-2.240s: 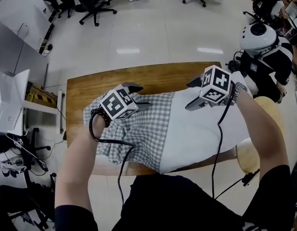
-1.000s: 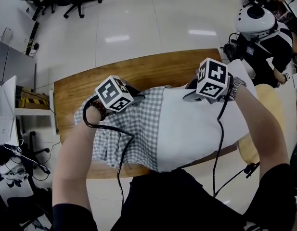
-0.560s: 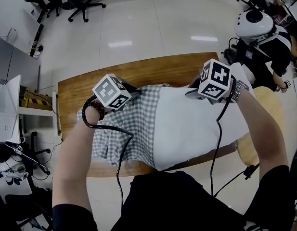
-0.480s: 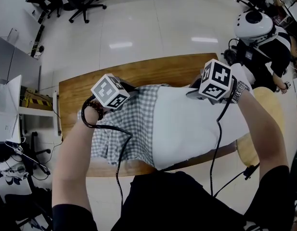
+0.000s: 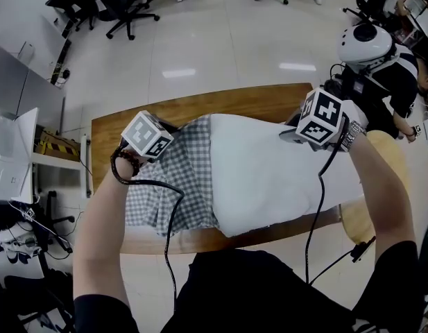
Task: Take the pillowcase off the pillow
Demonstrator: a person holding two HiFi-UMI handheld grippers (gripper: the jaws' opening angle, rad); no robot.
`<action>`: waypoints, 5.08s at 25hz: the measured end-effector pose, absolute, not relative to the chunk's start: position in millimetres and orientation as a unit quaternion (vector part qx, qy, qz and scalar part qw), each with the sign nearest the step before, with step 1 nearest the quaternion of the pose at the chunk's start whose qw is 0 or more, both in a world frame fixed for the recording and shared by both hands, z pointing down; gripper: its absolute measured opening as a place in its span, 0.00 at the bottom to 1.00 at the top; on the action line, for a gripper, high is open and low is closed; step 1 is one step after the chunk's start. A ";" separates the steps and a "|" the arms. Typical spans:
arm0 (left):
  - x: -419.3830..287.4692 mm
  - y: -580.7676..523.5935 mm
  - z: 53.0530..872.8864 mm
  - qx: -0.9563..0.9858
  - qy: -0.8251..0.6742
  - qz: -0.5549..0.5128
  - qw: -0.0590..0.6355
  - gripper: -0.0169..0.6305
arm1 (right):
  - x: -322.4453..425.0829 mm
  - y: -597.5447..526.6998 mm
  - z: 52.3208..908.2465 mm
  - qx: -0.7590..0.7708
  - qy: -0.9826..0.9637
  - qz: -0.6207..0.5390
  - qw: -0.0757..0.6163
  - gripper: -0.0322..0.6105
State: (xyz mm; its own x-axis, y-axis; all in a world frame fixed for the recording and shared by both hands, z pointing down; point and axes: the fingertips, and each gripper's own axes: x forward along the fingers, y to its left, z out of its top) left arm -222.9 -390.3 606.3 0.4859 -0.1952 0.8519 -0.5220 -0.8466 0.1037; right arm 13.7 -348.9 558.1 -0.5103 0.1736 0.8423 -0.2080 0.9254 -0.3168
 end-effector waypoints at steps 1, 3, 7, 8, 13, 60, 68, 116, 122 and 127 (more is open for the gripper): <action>-229.9 -389.4 603.8 0.843 -0.220 0.460 0.173 0.04 | 18.0 -350.1 558.0 0.018 -0.847 0.192 0.496 0.08; -241.6 -389.0 607.1 0.838 -0.232 0.464 0.171 0.04 | 30.0 -355.4 560.0 0.032 -0.846 0.189 0.498 0.08; -267.4 -385.4 613.1 0.822 -0.262 0.470 0.188 0.04 | 46.4 -364.0 564.4 0.051 -0.849 0.180 0.495 0.08; -274.7 -383.4 617.6 0.818 -0.268 0.469 0.196 0.04 | 47.6 -364.8 565.9 0.055 -0.850 0.175 0.494 0.08; -293.2 -385.9 615.2 0.804 -0.310 0.477 0.174 0.04 | 53.6 -373.7 572.8 0.084 -0.858 0.145 0.486 0.11; -105.1 -91.8 671.2 0.785 -0.500 0.282 0.232 0.36 | 84.5 -64.2 611.6 0.259 -0.895 0.354 0.083 0.50; -99.2 -76.5 719.4 0.772 -0.490 0.343 0.214 0.39 | 89.8 -71.1 663.3 0.317 -0.833 0.451 0.038 0.50; -269.3 -77.8 785.0 0.635 -0.529 0.514 0.230 0.06 | 155.6 -139.3 691.1 0.447 -0.751 0.484 -0.038 0.07; -263.8 -77.3 773.3 0.652 -0.532 0.498 0.207 0.33 | 150.4 -128.8 697.8 0.442 -0.748 0.496 -0.012 0.19; -254.2 -64.9 760.2 0.658 -0.540 0.481 0.208 0.36 | 147.4 -105.4 702.1 0.436 -0.752 0.493 0.023 0.26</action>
